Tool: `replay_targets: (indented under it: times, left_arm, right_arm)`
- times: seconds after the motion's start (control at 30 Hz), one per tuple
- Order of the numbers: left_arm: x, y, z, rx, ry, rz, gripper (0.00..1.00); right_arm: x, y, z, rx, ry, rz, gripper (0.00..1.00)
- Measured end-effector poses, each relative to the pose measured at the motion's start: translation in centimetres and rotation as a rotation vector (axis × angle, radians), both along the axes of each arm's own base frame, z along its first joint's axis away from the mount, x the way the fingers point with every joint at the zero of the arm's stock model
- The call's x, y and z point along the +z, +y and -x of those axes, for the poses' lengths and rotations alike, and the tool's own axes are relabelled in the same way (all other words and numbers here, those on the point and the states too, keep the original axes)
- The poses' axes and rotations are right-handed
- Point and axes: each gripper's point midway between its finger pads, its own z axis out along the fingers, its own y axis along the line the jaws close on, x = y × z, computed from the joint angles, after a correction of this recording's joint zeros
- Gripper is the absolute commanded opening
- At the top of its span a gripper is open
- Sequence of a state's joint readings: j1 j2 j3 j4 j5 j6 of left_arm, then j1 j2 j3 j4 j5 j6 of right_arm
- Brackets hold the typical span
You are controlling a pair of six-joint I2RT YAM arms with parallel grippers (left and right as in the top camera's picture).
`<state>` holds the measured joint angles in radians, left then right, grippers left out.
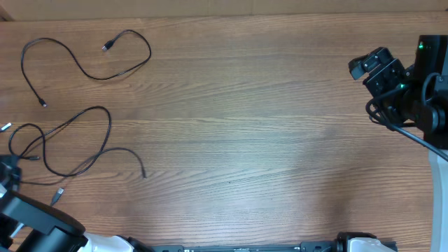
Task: Untangle cables
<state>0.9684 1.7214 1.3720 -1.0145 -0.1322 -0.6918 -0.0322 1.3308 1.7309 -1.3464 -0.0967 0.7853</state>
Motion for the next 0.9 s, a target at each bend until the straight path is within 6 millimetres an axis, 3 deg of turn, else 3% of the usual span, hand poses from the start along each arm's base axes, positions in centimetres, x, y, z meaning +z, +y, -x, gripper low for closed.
replay_targets:
  times: [0.2,0.27,0.4,0.53,0.7,0.9]
  left_arm:
    - [6.4,4.1,-1.0,0.022,-0.024,-0.188,0.04]
    - [7.4,4.8,-0.5,0.039,0.003,-0.233,0.04]
    - [7.7,5.3,1.2,0.085,0.088,-0.273,0.05]
    - [6.6,5.2,1.6,0.090,0.118,-0.256,0.04]
    - [2.7,4.0,1.6,0.077,0.155,-0.131,0.04]
    - [-0.6,2.3,1.3,0.047,0.174,-0.006,0.04]
  right_arm:
    - [0.0,0.0,0.0,0.000,0.000,0.000,1.00]
    - [0.0,0.0,0.0,0.000,0.000,0.000,1.00]
    - [0.0,0.0,0.0,0.000,0.000,0.000,1.00]
    - [0.0,0.0,0.0,0.000,0.000,0.000,1.00]
    - [0.0,0.0,0.0,0.000,0.000,0.001,1.00]
    - [0.0,0.0,0.0,0.000,0.000,0.000,1.00]
